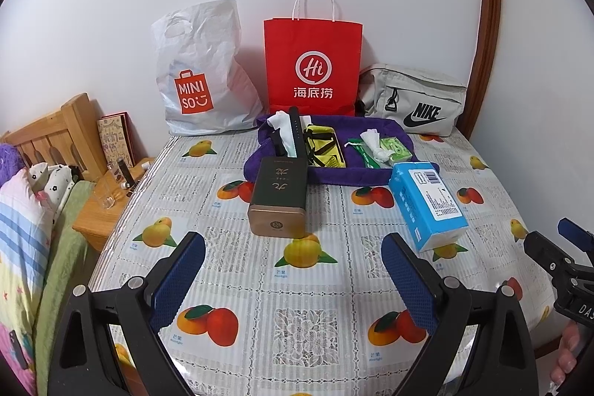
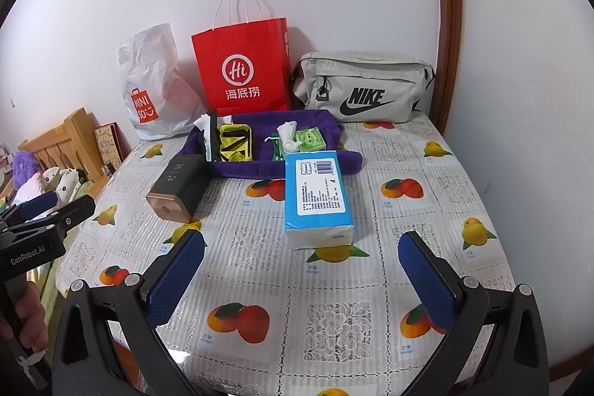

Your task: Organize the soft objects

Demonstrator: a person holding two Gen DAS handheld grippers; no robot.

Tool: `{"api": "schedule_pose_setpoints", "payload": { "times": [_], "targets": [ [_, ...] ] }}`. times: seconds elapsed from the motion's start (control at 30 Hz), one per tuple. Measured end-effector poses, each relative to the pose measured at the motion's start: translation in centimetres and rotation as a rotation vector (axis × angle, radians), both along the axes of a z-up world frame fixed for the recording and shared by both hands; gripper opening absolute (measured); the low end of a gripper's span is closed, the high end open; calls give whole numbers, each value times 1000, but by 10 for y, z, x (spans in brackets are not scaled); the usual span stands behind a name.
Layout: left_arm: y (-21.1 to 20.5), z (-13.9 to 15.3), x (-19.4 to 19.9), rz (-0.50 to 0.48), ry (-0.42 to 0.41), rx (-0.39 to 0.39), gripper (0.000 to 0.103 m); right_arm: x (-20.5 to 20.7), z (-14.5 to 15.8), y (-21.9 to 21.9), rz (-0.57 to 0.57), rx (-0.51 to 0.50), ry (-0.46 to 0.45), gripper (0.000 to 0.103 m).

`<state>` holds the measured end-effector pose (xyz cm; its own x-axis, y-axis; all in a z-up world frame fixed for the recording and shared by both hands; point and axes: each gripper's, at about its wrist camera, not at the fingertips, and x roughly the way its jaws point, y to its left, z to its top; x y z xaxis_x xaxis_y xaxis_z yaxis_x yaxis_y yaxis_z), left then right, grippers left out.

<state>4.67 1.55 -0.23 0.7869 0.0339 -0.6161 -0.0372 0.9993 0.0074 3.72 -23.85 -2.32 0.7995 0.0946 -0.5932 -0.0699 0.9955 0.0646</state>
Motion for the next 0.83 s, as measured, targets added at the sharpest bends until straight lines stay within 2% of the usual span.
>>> {"api": "schedule_pose_setpoints", "payload": {
  "times": [0.83],
  "targets": [
    [2,-1,-3,7,0,-3,96,-1,-1,1,0,-2,1,103]
  ]
}}
